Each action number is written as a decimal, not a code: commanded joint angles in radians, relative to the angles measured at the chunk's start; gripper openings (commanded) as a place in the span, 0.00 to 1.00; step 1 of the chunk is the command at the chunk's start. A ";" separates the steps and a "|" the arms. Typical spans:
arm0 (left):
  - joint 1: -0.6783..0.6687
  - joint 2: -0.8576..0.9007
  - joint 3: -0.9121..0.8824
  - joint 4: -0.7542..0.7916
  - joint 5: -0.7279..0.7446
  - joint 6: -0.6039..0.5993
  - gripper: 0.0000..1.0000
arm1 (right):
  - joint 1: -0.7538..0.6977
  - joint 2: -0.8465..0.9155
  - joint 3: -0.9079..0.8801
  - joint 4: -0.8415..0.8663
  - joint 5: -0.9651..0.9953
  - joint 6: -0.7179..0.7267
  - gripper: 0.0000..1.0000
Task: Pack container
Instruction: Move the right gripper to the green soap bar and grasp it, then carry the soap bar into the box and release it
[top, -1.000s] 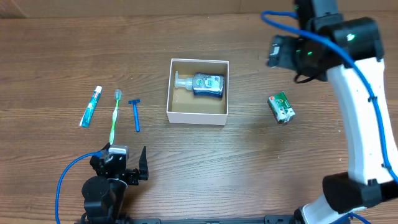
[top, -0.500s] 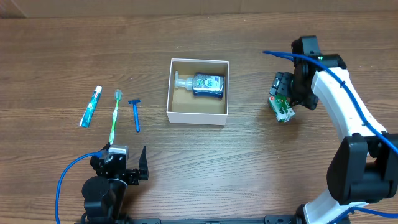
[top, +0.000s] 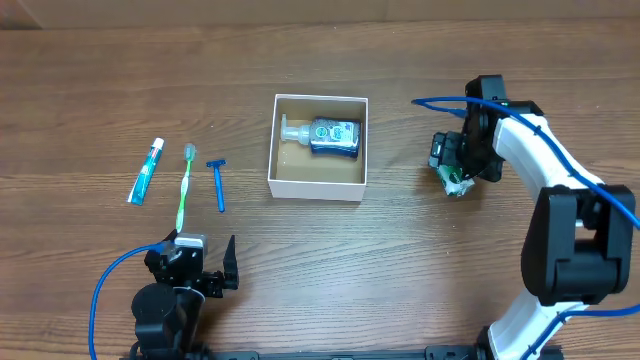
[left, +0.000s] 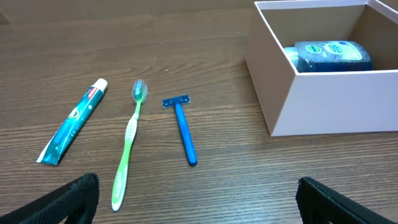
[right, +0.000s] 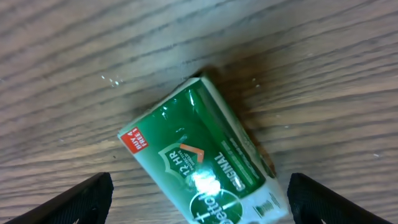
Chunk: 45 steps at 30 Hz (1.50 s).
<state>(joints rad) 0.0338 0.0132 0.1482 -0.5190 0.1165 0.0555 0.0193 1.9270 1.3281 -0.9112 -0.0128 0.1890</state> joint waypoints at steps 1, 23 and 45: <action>0.006 -0.009 -0.006 0.000 0.007 0.009 1.00 | -0.001 0.047 -0.006 -0.001 -0.032 -0.030 0.87; 0.006 -0.009 -0.006 0.000 0.007 0.009 1.00 | 0.040 -0.111 0.191 -0.256 -0.192 -0.003 0.41; 0.006 -0.009 -0.006 0.000 0.007 0.009 1.00 | 0.447 -0.062 0.347 -0.030 -0.139 -0.521 0.35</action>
<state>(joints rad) 0.0338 0.0132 0.1482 -0.5190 0.1165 0.0555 0.4709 1.8206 1.6634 -0.9562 -0.1608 -0.2245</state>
